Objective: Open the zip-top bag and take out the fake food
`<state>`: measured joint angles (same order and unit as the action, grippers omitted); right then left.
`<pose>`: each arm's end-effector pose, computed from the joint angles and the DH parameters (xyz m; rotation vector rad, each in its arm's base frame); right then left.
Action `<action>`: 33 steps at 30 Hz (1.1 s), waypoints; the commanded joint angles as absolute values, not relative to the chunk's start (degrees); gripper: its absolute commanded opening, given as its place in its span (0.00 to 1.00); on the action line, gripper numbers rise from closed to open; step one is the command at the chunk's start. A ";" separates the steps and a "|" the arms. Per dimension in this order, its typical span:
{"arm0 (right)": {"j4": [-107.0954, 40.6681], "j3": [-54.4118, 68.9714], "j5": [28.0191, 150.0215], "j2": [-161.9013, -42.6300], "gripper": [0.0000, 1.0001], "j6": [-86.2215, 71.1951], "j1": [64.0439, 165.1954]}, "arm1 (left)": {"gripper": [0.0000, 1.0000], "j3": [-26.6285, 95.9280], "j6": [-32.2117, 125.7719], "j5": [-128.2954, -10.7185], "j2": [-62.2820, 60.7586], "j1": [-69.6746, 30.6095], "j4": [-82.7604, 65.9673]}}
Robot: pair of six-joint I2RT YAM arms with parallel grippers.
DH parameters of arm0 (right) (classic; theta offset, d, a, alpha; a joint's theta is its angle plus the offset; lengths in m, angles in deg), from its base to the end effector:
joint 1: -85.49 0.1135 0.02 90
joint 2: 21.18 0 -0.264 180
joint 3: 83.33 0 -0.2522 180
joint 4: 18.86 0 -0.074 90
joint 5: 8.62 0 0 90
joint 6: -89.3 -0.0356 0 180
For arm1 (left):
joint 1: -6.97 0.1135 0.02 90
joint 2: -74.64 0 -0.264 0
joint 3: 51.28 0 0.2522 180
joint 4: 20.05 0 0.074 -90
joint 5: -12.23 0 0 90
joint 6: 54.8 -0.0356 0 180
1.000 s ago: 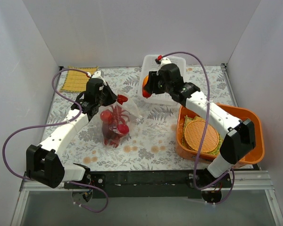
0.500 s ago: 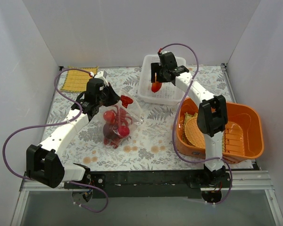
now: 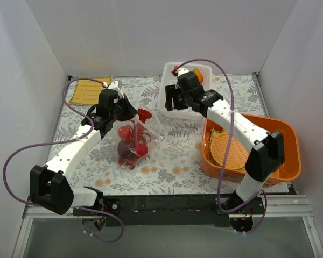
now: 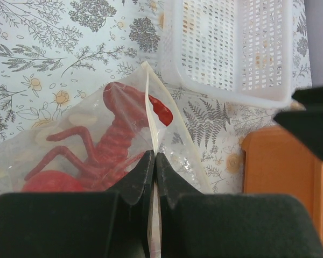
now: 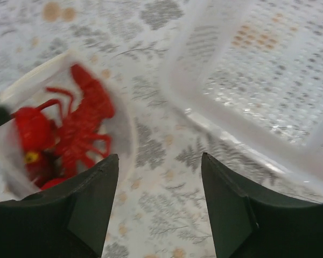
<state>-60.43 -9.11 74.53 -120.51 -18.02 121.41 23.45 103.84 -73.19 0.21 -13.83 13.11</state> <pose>0.3287 0.2329 0.3394 -0.2888 2.1875 0.3951 0.2732 -0.1068 0.3097 -0.8915 2.1341 -0.9517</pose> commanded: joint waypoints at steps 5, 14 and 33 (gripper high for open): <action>-51.34 -0.41 80.93 -114.87 0.66 -23.72 133.83 | 0.00 23.92 103.14 -71.18 4.24 -13.78 9.36; -47.56 2.76 92.80 -120.59 0.67 -25.84 134.98 | 0.00 20.14 106.21 -68.10 6.09 -13.78 4.00; -42.90 11.54 89.73 -109.97 0.77 -27.68 133.48 | 0.00 15.13 110.61 -68.72 5.30 -13.86 -1.28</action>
